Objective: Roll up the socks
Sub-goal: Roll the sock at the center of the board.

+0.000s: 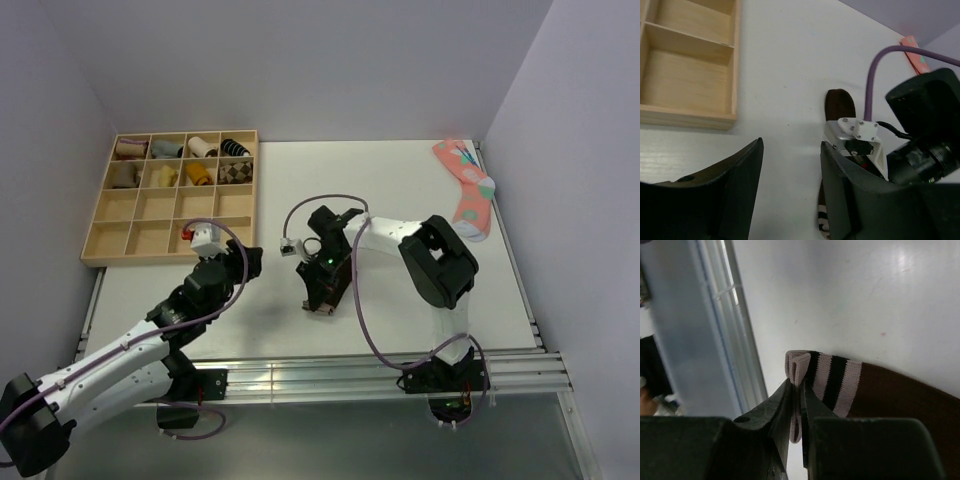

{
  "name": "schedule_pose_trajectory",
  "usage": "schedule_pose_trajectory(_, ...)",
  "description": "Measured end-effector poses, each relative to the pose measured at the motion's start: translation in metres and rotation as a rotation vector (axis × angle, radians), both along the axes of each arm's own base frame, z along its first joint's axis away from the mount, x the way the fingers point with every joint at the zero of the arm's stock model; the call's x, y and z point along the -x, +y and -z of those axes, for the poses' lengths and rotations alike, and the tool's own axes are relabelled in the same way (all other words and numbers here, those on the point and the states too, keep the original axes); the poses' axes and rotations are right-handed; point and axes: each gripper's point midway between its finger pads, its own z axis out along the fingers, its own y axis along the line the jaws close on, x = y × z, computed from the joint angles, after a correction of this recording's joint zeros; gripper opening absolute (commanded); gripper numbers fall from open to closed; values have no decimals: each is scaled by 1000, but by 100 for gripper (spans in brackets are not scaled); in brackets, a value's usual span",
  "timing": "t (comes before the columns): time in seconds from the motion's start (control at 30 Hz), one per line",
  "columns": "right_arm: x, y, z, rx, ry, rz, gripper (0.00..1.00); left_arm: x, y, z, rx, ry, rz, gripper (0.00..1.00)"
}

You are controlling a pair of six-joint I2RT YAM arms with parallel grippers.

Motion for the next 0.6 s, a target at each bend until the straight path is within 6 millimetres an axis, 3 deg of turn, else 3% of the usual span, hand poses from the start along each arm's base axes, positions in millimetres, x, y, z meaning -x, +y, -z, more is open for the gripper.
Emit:
schedule_pose_trajectory(0.2,17,-15,12,5,170,-49,13,1,-33,24,-18,-51,179,55)
schedule_pose_trajectory(0.43,6,-25,10,-3,223,-16,13,13,-89,57,-68,-65,464,59)
schedule_pose_trajectory(0.6,2,-25,8,-10,222,-3,13,27,-117,73,-72,-82,637,62)
